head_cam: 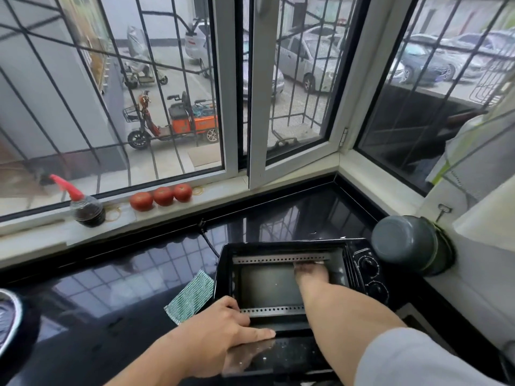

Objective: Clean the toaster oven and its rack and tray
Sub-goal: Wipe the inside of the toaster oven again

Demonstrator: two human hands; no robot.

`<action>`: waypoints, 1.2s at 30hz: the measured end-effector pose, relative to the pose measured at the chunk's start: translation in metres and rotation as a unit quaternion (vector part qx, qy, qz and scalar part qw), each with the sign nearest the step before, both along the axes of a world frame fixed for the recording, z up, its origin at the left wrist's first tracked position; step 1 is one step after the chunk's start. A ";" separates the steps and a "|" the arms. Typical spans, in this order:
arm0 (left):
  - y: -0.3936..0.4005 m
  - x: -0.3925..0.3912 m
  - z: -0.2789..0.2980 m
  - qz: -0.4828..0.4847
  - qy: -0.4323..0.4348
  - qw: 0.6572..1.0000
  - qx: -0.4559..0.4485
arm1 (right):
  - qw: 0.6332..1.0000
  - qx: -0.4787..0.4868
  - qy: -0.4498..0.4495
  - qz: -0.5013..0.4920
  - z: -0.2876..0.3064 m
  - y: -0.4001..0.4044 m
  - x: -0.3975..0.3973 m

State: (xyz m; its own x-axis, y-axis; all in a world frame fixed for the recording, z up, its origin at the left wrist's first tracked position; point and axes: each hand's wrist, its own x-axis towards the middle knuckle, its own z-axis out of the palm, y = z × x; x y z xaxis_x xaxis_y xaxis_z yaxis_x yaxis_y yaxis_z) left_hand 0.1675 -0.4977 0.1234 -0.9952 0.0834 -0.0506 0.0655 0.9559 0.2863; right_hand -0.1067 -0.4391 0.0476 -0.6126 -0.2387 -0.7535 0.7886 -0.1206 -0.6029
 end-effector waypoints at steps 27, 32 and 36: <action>0.000 -0.004 0.024 0.016 -0.019 0.999 0.032 | 0.758 0.286 0.140 0.569 0.055 0.000 -0.010; 0.001 -0.003 0.019 0.024 -0.009 1.000 0.014 | 0.728 0.336 0.157 0.577 0.053 0.007 -0.010; -0.001 -0.002 0.007 0.029 -0.004 0.999 0.015 | 0.746 0.306 0.123 0.578 0.046 0.007 -0.005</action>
